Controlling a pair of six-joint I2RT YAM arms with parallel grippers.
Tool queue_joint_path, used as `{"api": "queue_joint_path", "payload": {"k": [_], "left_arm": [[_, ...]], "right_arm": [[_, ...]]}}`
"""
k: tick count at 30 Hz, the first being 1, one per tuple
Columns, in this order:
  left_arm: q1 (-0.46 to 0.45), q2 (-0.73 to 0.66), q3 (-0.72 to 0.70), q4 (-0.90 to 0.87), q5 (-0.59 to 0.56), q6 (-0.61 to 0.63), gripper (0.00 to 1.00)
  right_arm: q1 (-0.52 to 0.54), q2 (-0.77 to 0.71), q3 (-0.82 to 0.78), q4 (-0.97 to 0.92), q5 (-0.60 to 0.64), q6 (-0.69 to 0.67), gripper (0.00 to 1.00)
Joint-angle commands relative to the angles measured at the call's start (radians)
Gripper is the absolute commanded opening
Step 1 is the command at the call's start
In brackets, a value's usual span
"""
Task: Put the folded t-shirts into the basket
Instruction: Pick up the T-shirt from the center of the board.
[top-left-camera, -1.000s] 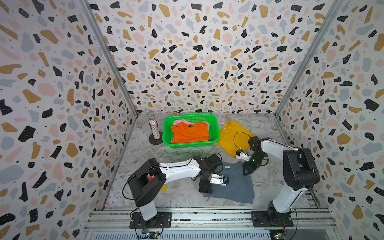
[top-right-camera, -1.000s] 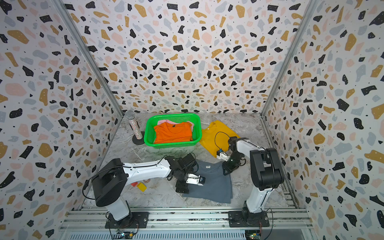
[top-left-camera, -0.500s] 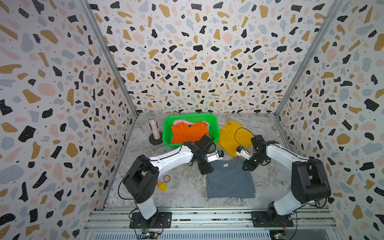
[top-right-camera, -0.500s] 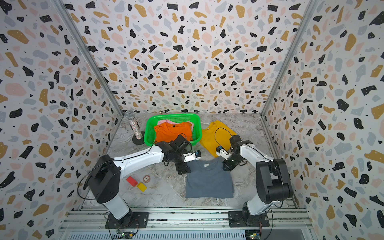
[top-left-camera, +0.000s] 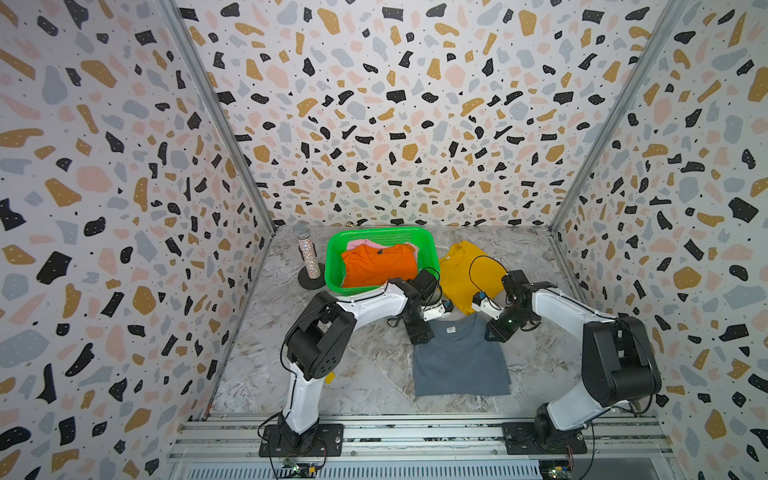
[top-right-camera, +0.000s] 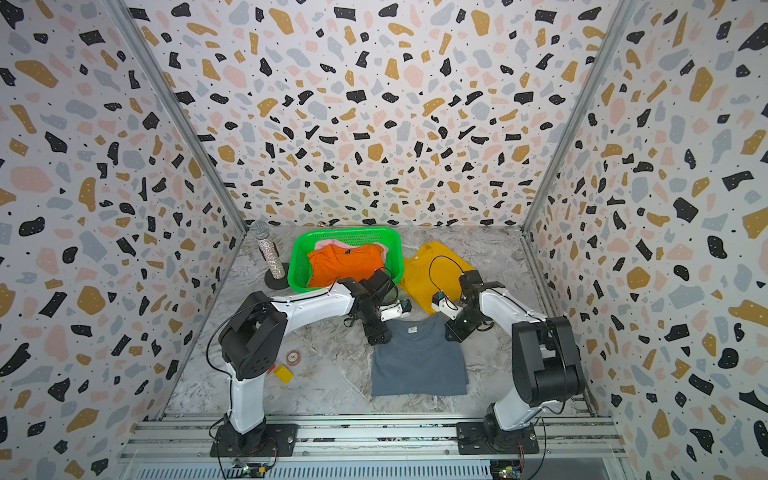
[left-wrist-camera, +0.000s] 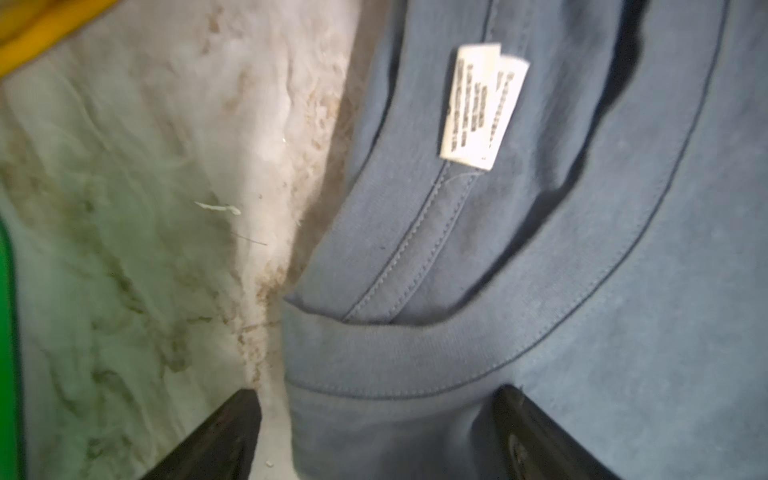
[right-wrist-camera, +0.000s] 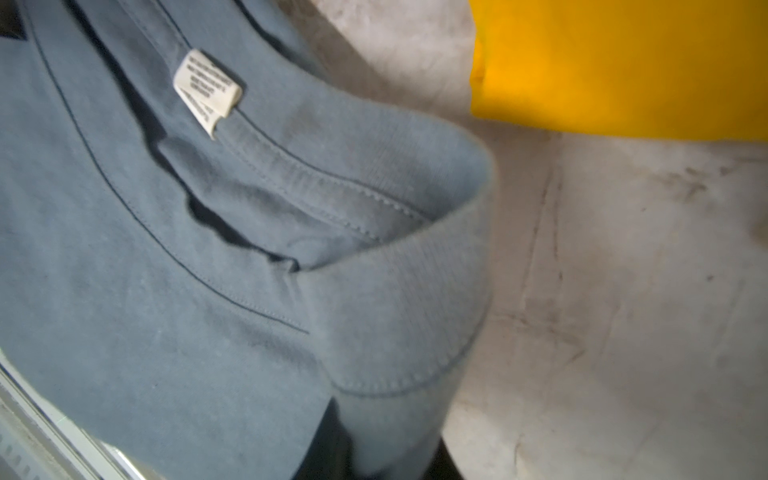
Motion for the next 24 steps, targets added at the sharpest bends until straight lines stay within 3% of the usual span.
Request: {"api": "queue_joint_path", "payload": {"k": [1,5,12,18,24], "left_arm": [[-0.005,0.025,0.022,-0.052,0.045,-0.008,0.85],[-0.005,0.067,0.028,-0.074,0.072,-0.015,0.71],[-0.005,0.063,0.009,-0.054,0.097,-0.038,0.37],[-0.005,0.016,-0.008,-0.031,0.142,-0.064,0.03],[0.022,-0.068,-0.026,-0.016,0.199,-0.062,0.0]], "right_arm": [[0.005,-0.006,-0.005,0.002,0.0,-0.016,0.13],[0.005,-0.003,-0.007,0.004,-0.001,-0.016,0.13],[0.005,-0.012,-0.018,0.028,0.002,-0.006,0.1],[0.005,-0.044,-0.043,0.08,0.007,0.023,0.05],[0.005,-0.114,-0.067,0.126,0.017,0.057,0.0]]}}
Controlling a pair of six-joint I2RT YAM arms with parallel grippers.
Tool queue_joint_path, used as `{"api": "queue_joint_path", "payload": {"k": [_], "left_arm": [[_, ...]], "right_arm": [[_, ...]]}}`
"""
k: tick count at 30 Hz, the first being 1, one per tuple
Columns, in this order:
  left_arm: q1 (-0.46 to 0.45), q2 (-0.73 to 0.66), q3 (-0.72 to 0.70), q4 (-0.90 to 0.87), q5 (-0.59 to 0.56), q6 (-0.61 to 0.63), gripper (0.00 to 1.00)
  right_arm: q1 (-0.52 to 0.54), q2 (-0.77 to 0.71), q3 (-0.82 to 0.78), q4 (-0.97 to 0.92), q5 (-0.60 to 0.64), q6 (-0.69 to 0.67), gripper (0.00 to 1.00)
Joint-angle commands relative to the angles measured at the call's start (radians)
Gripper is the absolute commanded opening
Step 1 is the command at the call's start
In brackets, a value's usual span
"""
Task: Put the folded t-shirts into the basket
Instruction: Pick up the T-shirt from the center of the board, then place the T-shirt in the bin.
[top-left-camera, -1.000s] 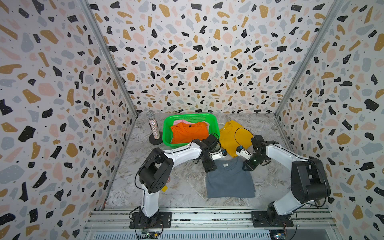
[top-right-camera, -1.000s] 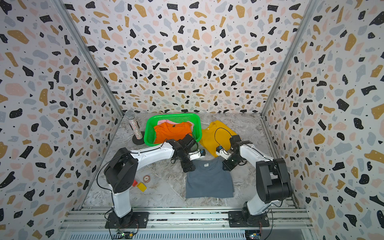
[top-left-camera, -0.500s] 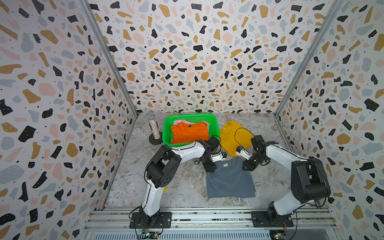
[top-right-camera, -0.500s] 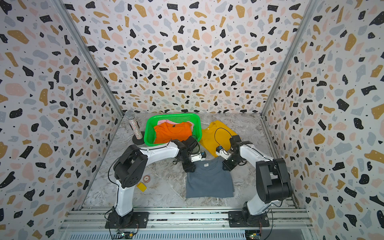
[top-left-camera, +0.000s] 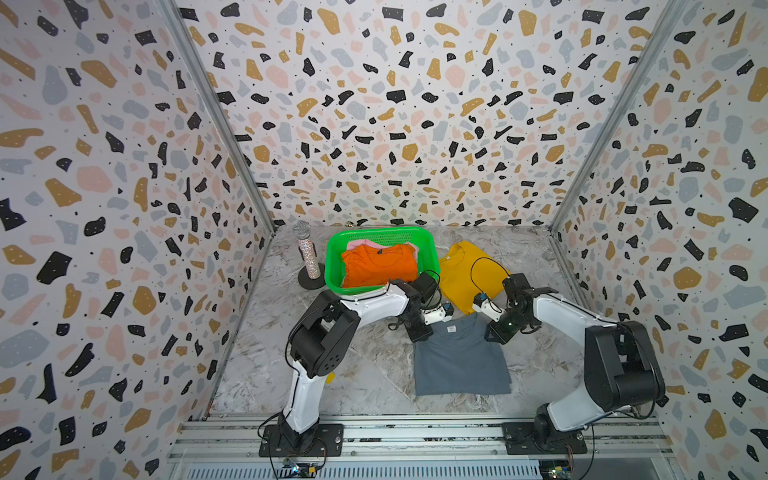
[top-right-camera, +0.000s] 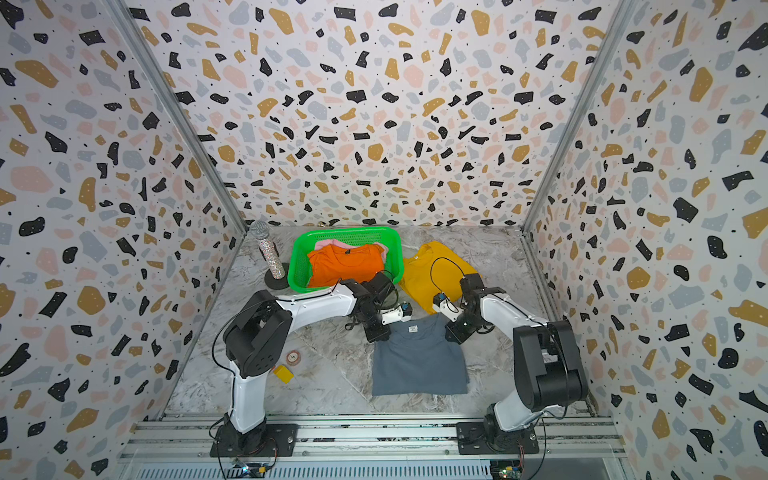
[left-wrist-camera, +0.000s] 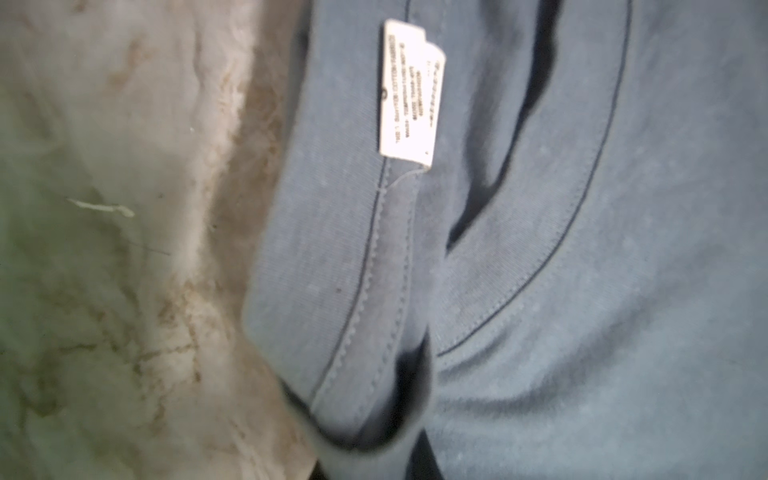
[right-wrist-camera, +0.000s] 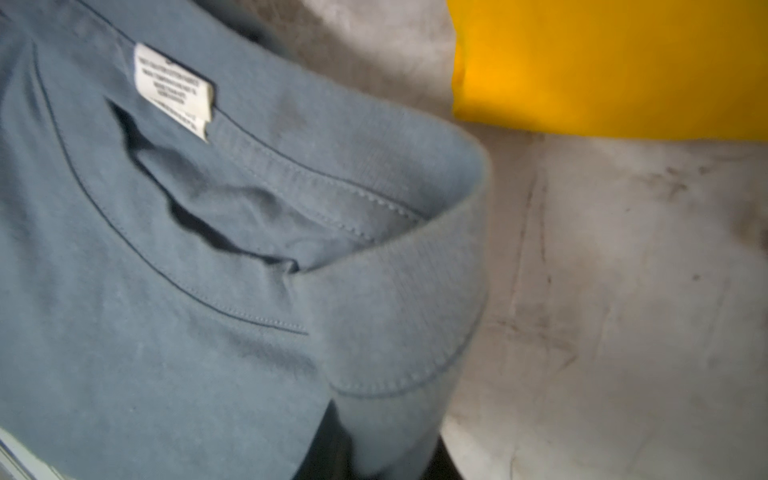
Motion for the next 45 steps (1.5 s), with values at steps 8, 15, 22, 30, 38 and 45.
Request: {"api": "queue_joint_path", "payload": {"k": [8,15,22,30,38,45], "left_arm": [[0.05,-0.177,-0.042,-0.004,0.085,0.063,0.0],[0.077,-0.227,-0.008,-0.103,0.064,0.119,0.0],[0.14,-0.324,0.025,-0.211,0.032,0.15,0.0],[0.224,-0.46,0.063,-0.294,-0.05,0.179,0.0],[0.306,-0.509,0.201,-0.352,-0.186,0.193,0.0],[0.37,-0.488,0.297,-0.343,-0.338,0.26,0.0]], "right_arm": [[0.006,-0.215,-0.007,0.042,-0.102,0.05,0.0],[0.012,-0.255,0.045,0.064,-0.184,0.107,0.0],[0.063,-0.272,0.136,0.096,-0.207,0.181,0.0],[0.145,-0.242,0.309,0.095,-0.201,0.255,0.0],[0.216,-0.118,0.533,0.088,-0.14,0.323,0.0],[0.28,0.033,0.719,0.092,-0.066,0.385,0.0]]}}
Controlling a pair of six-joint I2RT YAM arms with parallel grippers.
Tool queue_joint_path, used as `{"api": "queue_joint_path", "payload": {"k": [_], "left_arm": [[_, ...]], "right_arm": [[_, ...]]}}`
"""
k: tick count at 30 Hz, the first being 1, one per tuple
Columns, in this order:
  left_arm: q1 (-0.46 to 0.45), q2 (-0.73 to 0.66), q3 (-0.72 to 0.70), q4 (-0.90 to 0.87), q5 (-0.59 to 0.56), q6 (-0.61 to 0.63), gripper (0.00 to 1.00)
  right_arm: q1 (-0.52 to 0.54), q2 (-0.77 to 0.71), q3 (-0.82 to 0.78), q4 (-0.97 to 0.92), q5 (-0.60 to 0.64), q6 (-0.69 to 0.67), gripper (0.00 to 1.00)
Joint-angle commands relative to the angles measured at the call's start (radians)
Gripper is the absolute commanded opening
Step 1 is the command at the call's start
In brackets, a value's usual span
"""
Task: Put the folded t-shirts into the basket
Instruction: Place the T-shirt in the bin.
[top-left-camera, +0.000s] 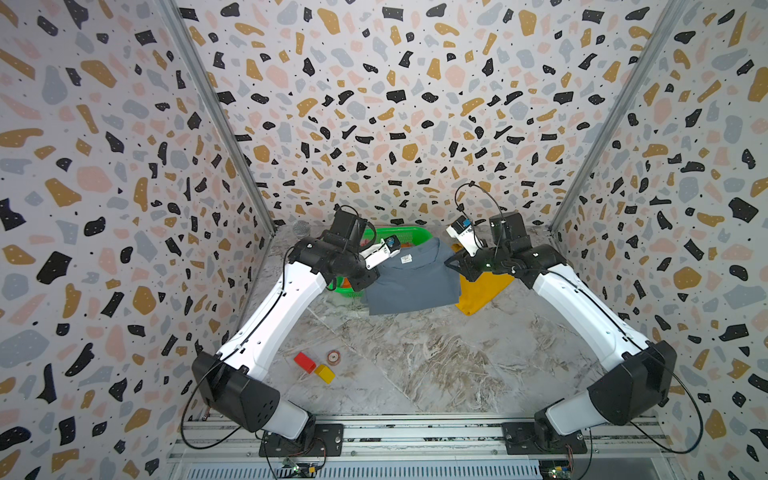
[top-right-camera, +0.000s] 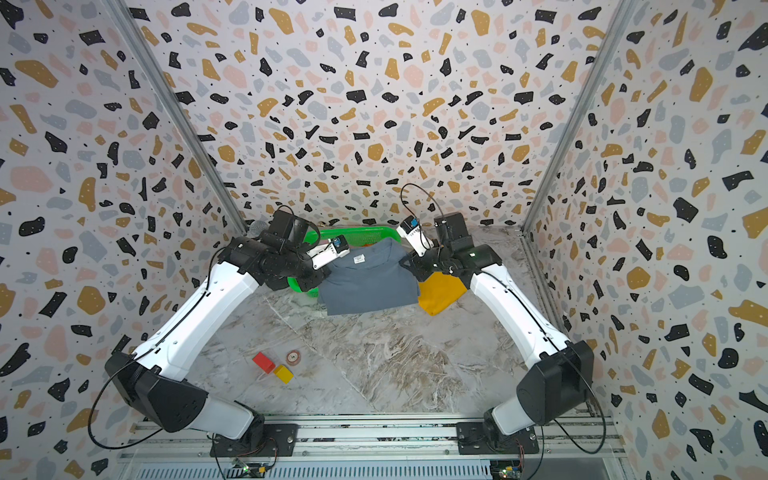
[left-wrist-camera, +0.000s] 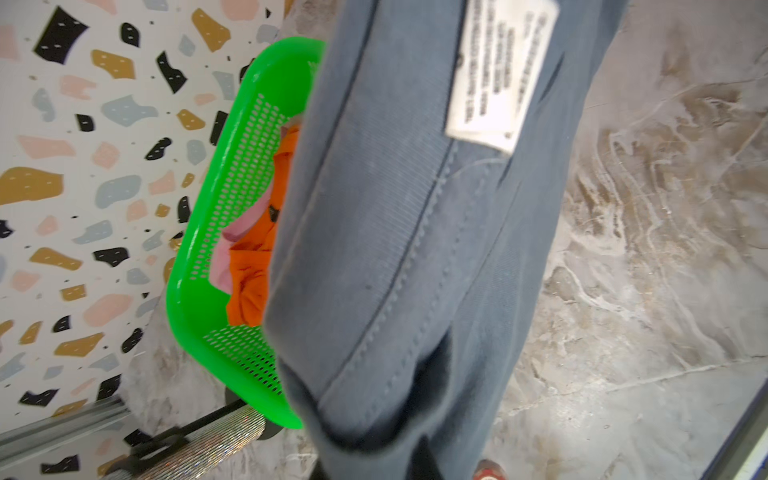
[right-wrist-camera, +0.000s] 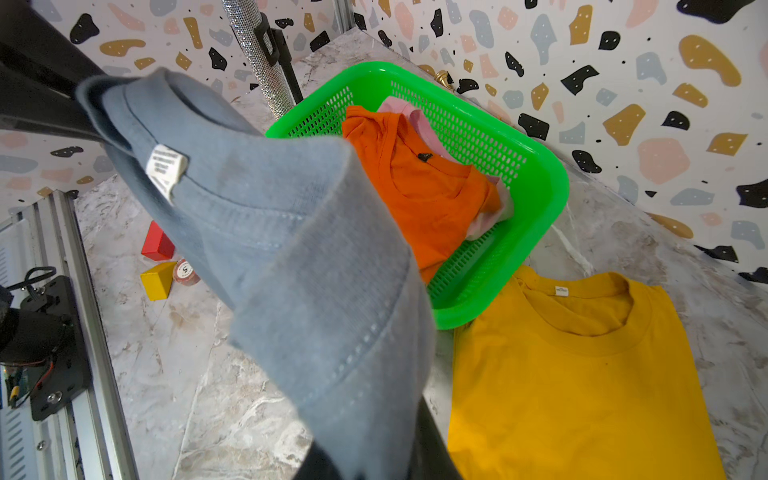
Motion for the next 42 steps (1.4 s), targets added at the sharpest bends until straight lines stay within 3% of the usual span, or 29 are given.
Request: {"api": "queue_joint_path", "payload": {"k": [1,10,16,20,30,42], "left_arm": [[0.03,0.015,0.052,-0.012,-0.123,0.05,0.0],[0.085,0.137,0.109,0.061,-0.254,0.068,0.0],[0.137,0.274,0.206,0.092,-0.292,0.066,0.0],[0.159,0.367,0.252,0.123,-0.308,0.074,0.0],[0.165,0.527,0.278,0.259,-0.398,0.121,0.0],[0.168,0.668,0.336,0.368,-0.453,0.18,0.0]], "right_arm": [[0.023,0.043,0.091,0.02,0.061,0.044,0.0],[0.044,0.273,0.268,0.029,0.081,0.102,0.0],[0.044,0.511,0.564,-0.121,0.095,0.06,0.0],[0.045,0.618,0.657,-0.142,0.117,0.044,0.0],[0.043,0.845,0.951,-0.251,0.164,-0.021,0.0],[0.045,1.014,1.14,-0.304,0.246,-0.08,0.0]]}}
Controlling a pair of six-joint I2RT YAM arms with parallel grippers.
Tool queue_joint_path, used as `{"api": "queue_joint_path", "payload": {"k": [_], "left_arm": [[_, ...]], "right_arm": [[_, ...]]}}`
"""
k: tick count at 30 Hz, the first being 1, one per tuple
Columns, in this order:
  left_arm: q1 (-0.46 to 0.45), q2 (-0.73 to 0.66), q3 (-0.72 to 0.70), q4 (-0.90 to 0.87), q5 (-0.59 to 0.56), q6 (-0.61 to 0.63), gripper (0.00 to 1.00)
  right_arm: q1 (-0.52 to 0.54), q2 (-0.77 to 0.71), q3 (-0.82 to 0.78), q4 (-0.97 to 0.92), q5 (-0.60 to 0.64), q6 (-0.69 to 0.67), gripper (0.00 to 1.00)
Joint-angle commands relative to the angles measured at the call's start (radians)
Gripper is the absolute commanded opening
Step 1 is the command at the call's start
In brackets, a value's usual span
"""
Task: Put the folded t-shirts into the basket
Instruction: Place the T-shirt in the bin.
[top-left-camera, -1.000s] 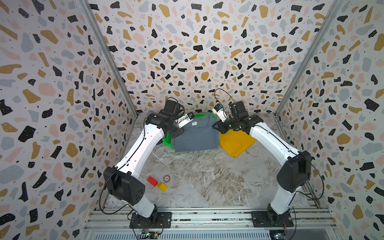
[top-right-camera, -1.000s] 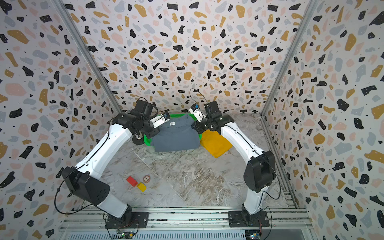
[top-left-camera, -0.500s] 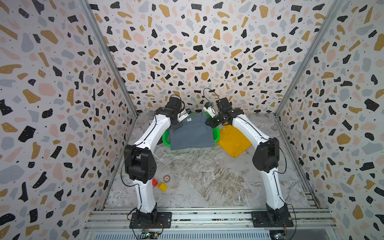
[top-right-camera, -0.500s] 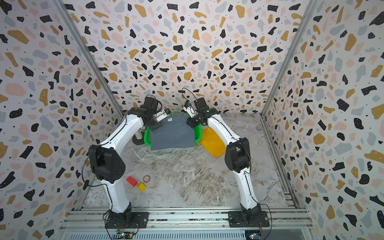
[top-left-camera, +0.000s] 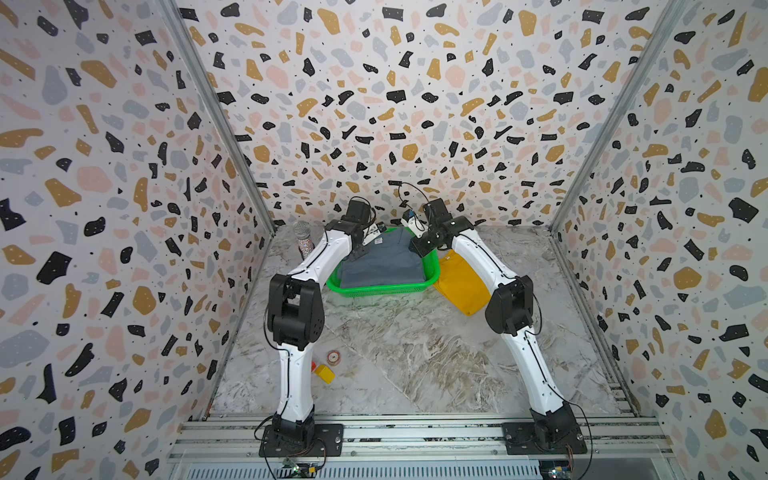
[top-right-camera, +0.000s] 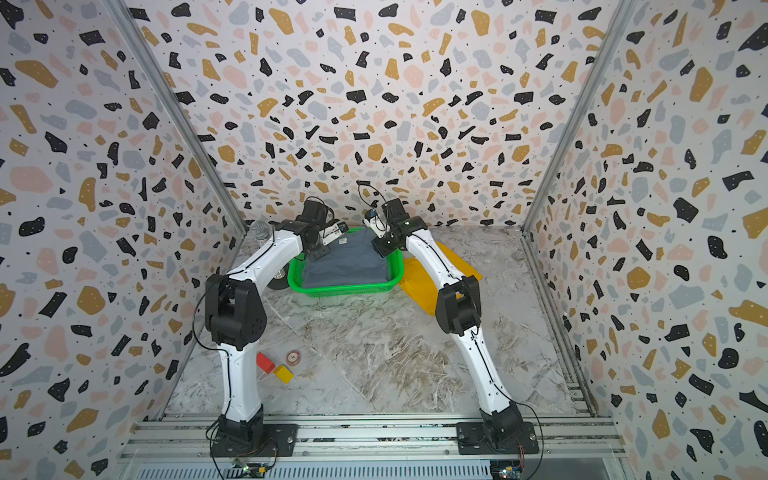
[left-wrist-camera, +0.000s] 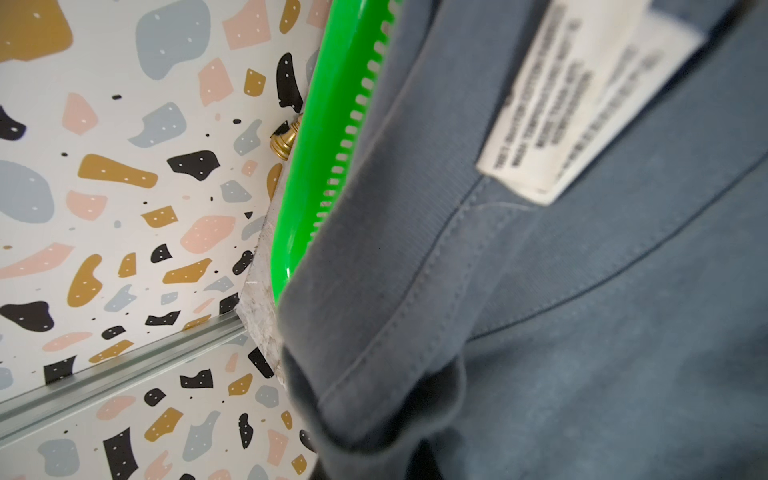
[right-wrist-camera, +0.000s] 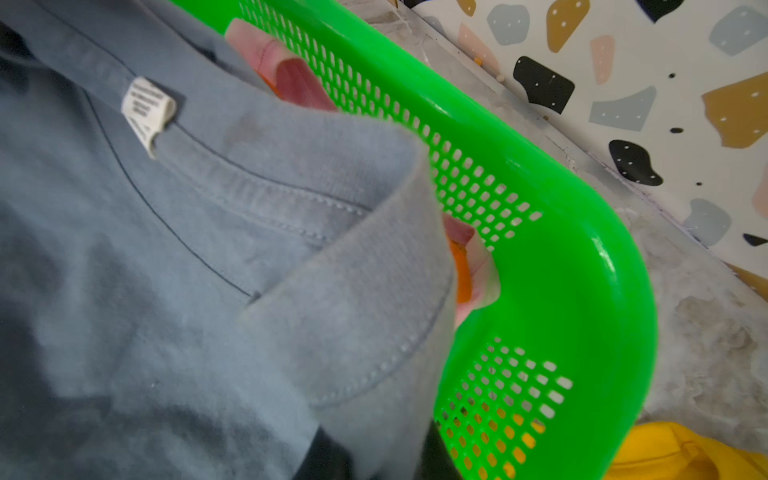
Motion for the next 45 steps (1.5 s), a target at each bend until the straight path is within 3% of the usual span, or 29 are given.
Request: {"api": "queue_joint_path", "payload": {"k": [1,7,12,17,35,38,45], "left_arm": [[0.017,0.038,0.061,0.05,-0.058,0.023,0.0],[0.018,0.078,0.067,0.052,-0.069,0.017,0.0],[0.017,0.092,0.057,0.063,-0.086,0.018,0.03],[0.018,0.1,0.08,0.066,-0.091,0.003,0.03],[0.026,0.135,0.11,0.046,-0.149,-0.012,0.03],[0.026,0.132,0.082,0.047,-0.15,-0.013,0.09],[0.026,0.089,0.065,0.034,-0.15,-0.034,0.35]], "right_arm": [[-0.005,-0.009,0.056,-0.049,0.055,-0.036,0.0],[-0.004,0.025,0.062,-0.046,0.106,-0.064,0.0],[-0.005,0.046,0.065,-0.043,0.133,-0.07,0.08],[-0.005,0.053,0.069,-0.027,0.172,-0.089,0.09],[-0.005,0.112,0.118,-0.015,0.197,-0.095,0.2],[-0.006,0.118,0.118,-0.019,0.215,-0.109,0.27],[-0.012,0.049,0.109,-0.032,0.226,-0.137,0.49]]}}
